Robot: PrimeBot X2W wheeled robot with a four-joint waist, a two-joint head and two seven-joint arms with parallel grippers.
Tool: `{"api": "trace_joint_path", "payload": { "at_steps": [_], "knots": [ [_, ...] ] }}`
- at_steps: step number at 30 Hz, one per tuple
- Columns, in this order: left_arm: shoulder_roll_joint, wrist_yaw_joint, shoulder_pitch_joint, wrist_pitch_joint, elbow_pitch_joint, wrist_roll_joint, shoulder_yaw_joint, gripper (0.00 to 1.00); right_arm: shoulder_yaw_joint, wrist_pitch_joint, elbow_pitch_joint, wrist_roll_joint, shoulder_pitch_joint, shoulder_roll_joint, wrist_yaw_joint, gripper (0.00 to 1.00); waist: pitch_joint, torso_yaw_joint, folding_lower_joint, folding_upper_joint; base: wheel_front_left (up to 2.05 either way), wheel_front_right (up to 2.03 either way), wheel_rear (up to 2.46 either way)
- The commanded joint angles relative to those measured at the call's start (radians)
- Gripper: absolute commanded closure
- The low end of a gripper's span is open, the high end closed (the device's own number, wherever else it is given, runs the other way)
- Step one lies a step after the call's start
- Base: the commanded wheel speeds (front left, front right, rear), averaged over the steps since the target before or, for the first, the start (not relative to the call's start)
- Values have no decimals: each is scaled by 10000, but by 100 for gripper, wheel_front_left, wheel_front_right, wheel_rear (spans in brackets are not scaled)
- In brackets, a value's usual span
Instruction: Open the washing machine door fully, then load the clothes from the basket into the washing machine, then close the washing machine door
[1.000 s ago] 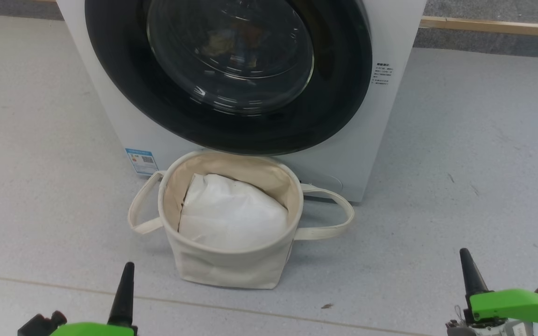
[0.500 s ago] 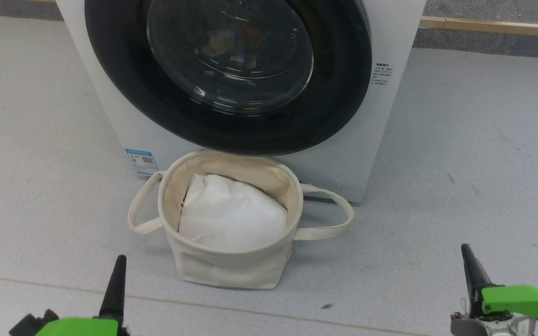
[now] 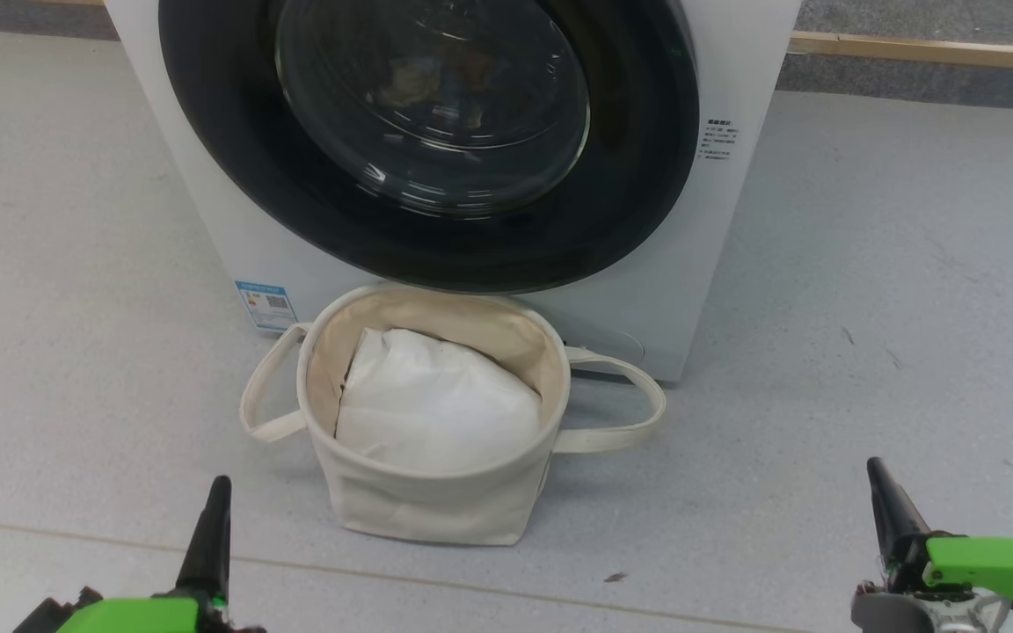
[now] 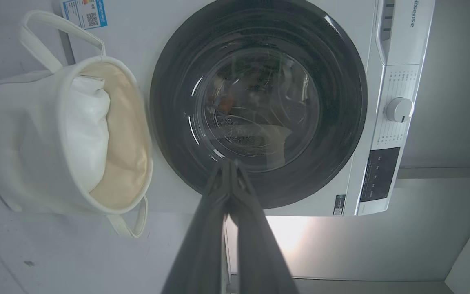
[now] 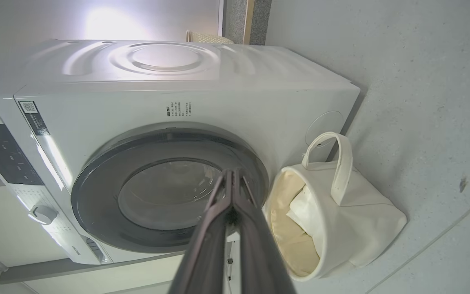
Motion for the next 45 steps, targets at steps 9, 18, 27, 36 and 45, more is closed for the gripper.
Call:
{"api": "trace_joint_path", "payload": {
  "at_steps": [9, 18, 27, 36, 45],
  "knots": [
    [141, -148, -600, 267, -455, -992, 552, 100, 49, 308, -300, 964, -610, -199, 0, 100, -5, -5, 0, 0, 0, 0, 0],
    [141, -148, -599, 267, -456, -992, 552, 100, 21, 331, -298, 940, -612, -179, 0, 100, -5, -4, 0, 0, 0, 0, 0],
    [141, -148, -599, 267, -456, -993, 552, 100, -5, 351, -296, 919, -615, -161, 0, 100, -5, -4, 0, 0, 0, 0, 0],
    [141, -148, -599, 267, -456, -993, 552, 100, -26, 368, -295, 901, -617, -146, 0, 100, -5, -4, 0, 0, 0, 0, 0],
    [141, -148, -599, 267, -456, -993, 552, 100, -47, 385, -294, 883, -618, -131, 0, 100, -5, -4, 0, 0, 0, 0, 0]
  ]
}}
